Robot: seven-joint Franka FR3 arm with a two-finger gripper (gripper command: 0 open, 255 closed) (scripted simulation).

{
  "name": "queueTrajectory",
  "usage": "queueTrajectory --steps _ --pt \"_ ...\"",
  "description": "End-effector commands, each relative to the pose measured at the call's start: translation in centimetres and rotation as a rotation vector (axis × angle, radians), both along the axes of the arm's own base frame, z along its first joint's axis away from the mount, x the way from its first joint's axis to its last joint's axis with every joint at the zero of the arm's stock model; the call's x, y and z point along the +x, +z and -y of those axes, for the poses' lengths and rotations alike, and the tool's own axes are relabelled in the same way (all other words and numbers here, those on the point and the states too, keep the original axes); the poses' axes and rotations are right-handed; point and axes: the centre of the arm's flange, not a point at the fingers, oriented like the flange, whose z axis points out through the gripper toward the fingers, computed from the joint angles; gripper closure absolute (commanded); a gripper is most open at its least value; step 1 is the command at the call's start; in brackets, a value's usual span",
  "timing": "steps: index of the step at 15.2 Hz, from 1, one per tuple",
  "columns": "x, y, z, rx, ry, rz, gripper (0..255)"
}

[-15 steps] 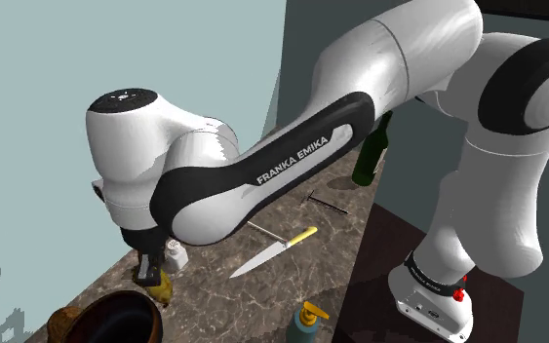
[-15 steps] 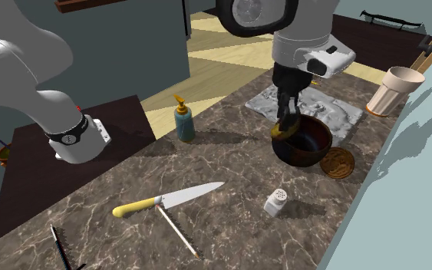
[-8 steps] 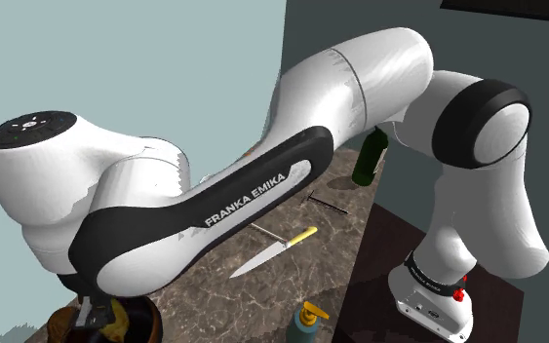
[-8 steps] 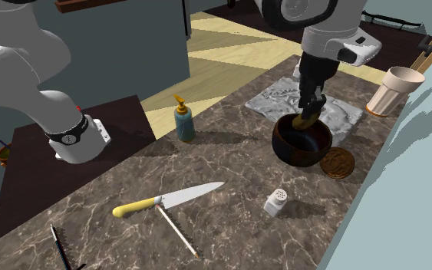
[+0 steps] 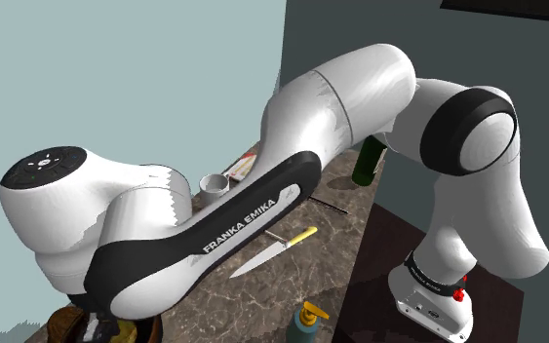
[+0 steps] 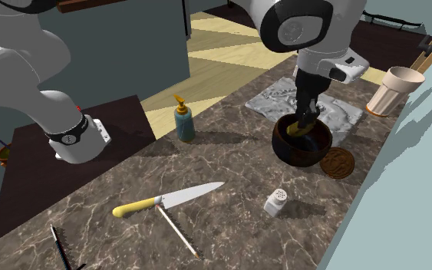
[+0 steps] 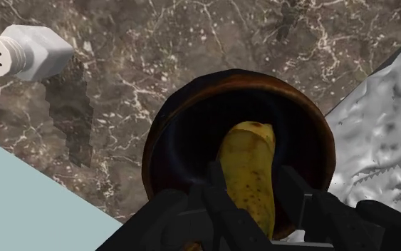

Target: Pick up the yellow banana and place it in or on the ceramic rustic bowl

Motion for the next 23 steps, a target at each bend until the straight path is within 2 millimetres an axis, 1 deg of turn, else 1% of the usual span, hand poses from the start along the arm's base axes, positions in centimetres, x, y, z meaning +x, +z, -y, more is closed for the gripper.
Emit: queueTrajectory --steps 1,5,12,13,18,21,22,23 --pt "0.0 -1.1 -0.1 0.001 0.0 0.0 255" --pt "0.0 -2.9 -0.1 0.001 0.0 0.0 255" --pt "0.0 -2.9 -0.1 0.001 0.0 0.0 255" --pt "0.0 -2.9 -0.1 0.001 0.0 0.0 0" --pt "0.0 -2.9 -0.1 0.001 0.0 0.0 0" --pt "-0.1 1.0 0.4 0.001 0.0 0.0 0" --pt "-0.2 2.0 0.5 0.001 0.0 0.0 0" --pt "-0.2 2.0 0.5 0.001 0.0 0.0 0"
